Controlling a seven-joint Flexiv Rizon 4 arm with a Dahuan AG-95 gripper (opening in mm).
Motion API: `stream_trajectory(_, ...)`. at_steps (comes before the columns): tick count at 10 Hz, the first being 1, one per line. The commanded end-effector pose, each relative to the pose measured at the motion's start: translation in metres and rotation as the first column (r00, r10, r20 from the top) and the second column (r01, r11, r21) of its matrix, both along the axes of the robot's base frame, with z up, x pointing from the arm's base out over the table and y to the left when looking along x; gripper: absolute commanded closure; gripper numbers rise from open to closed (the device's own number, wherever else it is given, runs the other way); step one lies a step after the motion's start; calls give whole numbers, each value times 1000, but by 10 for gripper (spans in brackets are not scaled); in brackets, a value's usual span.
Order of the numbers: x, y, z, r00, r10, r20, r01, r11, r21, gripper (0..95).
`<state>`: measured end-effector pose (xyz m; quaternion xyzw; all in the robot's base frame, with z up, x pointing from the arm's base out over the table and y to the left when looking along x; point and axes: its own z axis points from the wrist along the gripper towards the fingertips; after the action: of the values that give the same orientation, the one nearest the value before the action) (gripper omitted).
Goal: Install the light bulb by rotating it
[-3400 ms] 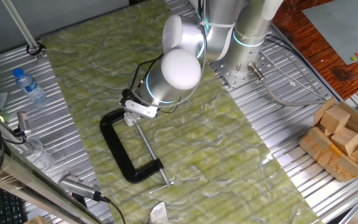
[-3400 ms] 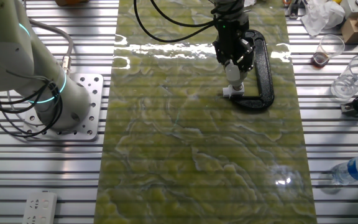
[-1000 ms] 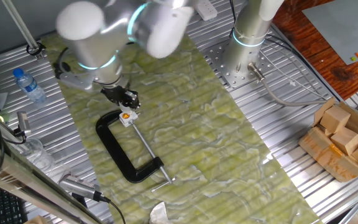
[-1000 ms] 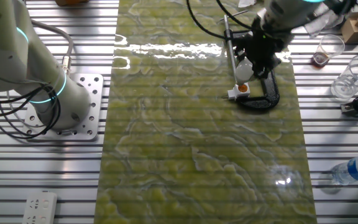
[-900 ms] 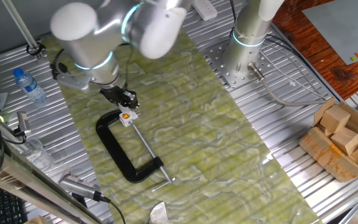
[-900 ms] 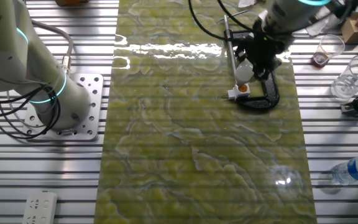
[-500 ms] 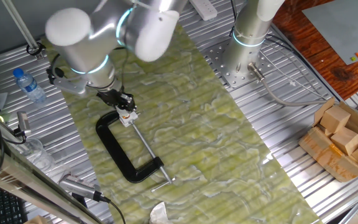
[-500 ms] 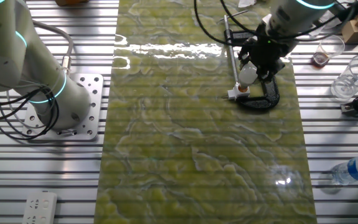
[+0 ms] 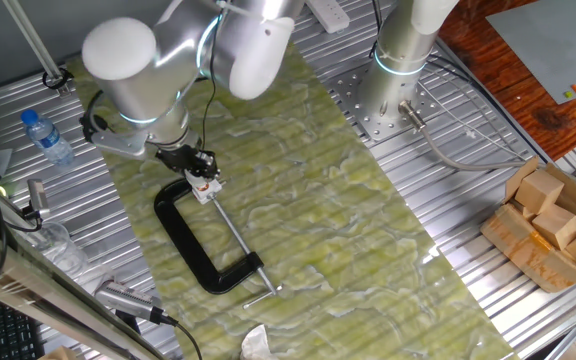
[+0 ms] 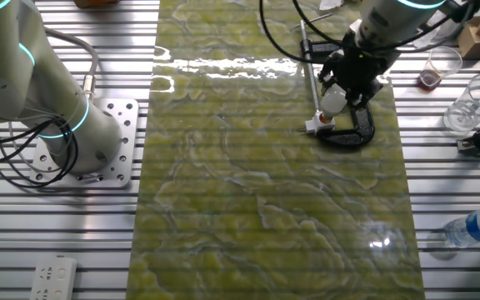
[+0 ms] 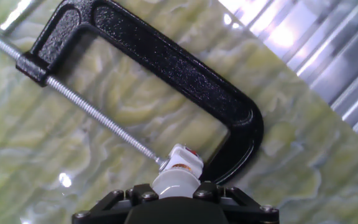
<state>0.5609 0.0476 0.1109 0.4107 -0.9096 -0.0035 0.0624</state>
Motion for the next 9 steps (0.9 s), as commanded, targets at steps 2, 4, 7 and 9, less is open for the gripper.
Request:
stream_trajectory(2,0,0,-1,971,233,57,-233,972,-9,950)
stream_trajectory(4,0,-1,-5,950,305,71,-306,952,-5,950)
stream_trajectory(7,0,-1,-11,936,342,82,-344,939,11,950)
stream_trajectory(9,-1,-1,-12,932,356,74,-359,933,27,950)
